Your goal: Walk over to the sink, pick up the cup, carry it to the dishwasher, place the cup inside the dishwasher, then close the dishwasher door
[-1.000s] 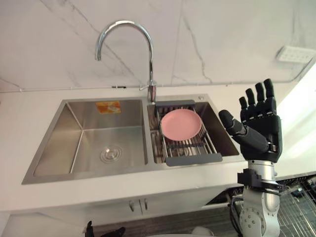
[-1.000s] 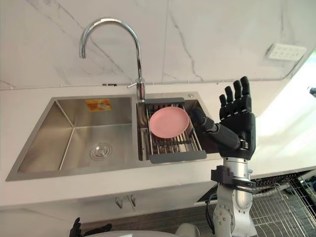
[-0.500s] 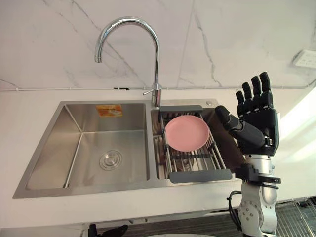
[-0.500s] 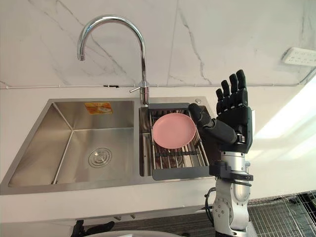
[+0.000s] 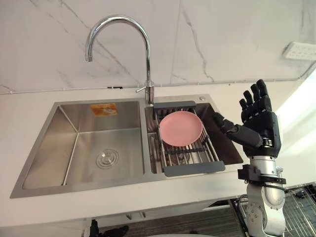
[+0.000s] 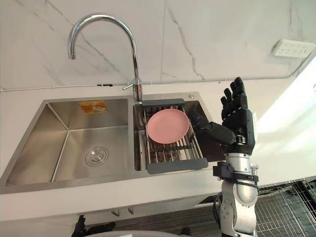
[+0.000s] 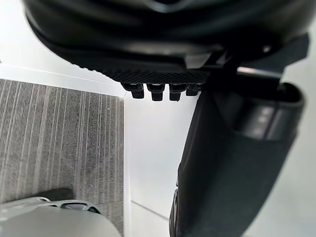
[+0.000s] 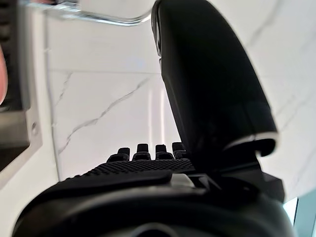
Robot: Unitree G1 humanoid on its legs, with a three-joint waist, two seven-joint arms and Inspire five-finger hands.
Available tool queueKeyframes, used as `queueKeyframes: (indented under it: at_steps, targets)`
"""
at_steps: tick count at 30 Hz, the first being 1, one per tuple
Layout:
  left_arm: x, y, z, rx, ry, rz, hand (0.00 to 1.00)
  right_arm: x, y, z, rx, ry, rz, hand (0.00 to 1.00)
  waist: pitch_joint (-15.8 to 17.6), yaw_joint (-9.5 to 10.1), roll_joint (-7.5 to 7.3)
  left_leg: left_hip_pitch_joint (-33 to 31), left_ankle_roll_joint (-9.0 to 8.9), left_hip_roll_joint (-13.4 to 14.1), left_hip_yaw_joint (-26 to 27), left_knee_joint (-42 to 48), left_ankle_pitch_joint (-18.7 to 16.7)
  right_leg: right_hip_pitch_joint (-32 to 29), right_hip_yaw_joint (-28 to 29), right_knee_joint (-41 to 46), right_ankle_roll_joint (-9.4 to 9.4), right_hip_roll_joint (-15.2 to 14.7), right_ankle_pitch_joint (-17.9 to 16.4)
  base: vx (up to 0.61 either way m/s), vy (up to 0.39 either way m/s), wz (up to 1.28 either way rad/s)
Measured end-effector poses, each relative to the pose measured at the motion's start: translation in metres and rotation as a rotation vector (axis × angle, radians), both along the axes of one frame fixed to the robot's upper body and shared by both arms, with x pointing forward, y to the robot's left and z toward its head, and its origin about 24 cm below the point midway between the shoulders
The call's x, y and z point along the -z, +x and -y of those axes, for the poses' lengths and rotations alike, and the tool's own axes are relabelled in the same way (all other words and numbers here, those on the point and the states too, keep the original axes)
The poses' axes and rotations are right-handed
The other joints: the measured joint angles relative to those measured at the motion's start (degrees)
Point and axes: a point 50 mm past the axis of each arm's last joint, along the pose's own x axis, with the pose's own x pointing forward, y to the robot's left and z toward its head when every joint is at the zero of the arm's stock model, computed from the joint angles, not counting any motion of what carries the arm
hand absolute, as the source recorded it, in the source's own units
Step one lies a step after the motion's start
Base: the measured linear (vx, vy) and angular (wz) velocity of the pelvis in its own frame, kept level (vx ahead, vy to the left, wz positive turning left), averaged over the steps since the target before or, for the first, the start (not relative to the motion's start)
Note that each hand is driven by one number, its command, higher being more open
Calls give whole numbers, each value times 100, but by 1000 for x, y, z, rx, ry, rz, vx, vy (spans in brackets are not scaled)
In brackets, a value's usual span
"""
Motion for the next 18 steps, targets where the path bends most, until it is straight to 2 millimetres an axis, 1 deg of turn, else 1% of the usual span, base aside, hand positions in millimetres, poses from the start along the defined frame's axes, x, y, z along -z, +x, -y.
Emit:
queueKeyframes:
  at_steps: [1,3,4,7,8,10,13,14,18]
  targets:
    - [0,0,0,10,1,-3,100,-2,1,2,9,-68,-12,100,1,-7,-1,-12,-2,0,-9,1,8,-7,-2,0,0,0,0,-29,-40,4]
    - [0,2,-1,46,4,-14,100,-12,6,9,45,-294,-30,100,4,-38,-6,-61,-3,1,-37,12,25,-44,-5,1,0,1,0,-46,-51,4]
    - [0,2,-2,59,-2,-24,100,-23,12,10,79,-467,-19,100,7,-95,-10,-76,-7,2,-41,18,37,-59,-2,2,-1,4,0,-51,-53,1]
    - [1,1,-3,78,-8,-40,100,-42,20,10,128,-713,27,100,12,-158,-24,-82,-11,12,-43,29,39,-77,20,2,-1,19,0,-45,-40,-4]
    - [1,1,-3,80,-10,-43,100,-45,22,10,128,-750,37,100,11,-161,-31,-87,-11,11,-43,31,39,-90,31,2,-1,22,0,-57,-46,-11]
    - [1,2,-5,85,-12,-54,100,-54,24,7,115,-890,56,100,19,-174,-77,-130,-12,11,-40,49,39,-146,76,3,-3,29,1,-52,-44,-9]
    - [1,1,-8,82,-6,-67,100,-54,25,3,74,-1044,43,100,61,-196,-148,-137,-14,11,-37,56,38,-160,98,3,-5,42,2,-48,-42,-4]
    - [1,0,-9,81,-6,-69,100,-54,25,2,65,-1063,43,100,66,-203,-157,-141,-14,10,-36,55,37,-164,99,3,-5,42,2,0,0,0]
    - [1,0,-10,83,-2,-70,100,-52,25,-7,26,-1259,69,100,75,-228,-183,-166,-14,-4,-24,56,37,-197,113,4,-5,43,2,0,0,0]
